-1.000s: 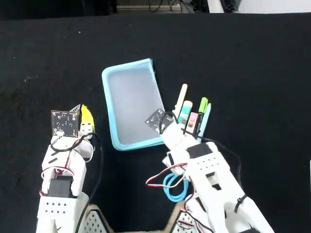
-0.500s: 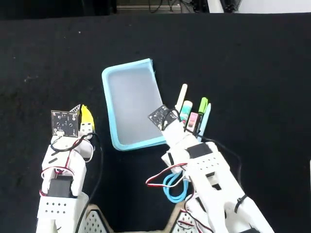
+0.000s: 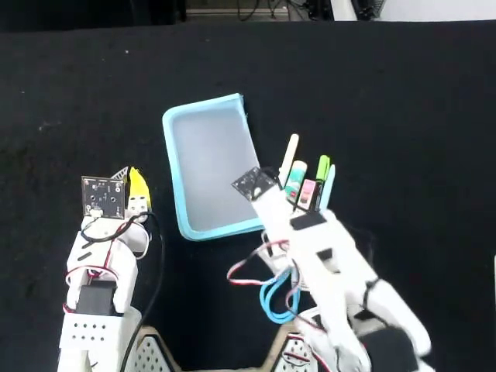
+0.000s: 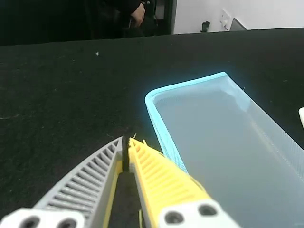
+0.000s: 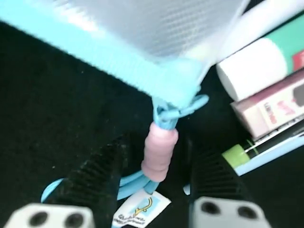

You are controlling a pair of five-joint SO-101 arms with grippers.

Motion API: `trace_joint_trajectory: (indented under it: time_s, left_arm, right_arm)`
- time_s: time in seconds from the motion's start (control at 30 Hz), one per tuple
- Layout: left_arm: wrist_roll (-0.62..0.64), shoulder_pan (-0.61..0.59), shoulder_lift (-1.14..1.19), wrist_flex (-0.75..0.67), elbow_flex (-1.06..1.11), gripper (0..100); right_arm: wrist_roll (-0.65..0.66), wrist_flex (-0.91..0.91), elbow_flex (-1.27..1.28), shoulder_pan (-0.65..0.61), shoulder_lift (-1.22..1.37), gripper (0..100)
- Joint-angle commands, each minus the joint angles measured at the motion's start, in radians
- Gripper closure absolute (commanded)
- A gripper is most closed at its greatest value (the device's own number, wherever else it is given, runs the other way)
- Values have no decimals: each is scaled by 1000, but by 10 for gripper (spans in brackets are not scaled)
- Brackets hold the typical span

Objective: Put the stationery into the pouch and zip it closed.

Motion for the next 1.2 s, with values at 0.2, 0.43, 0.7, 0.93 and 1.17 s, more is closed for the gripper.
trace_joint_trajectory:
  time_s: [0.2,0.43,0.7,0.93,1.17]
  left_arm:
    - [5,-2,-6,-18,21,970]
    - [5,-2,-6,-18,21,970]
    - [5,-1,-6,-18,21,970]
    - [5,-1,-6,-18,21,970]
    - [8,1,-5,-18,21,970]
  right_arm:
    - [17,63,-64,9,-25,988]
    - [152,253,-225,6,-381,988]
    - [155,167,-252,-232,-621,987]
    - [155,-83,-203,-411,-654,988]
    - [26,-209,-200,-439,-696,988]
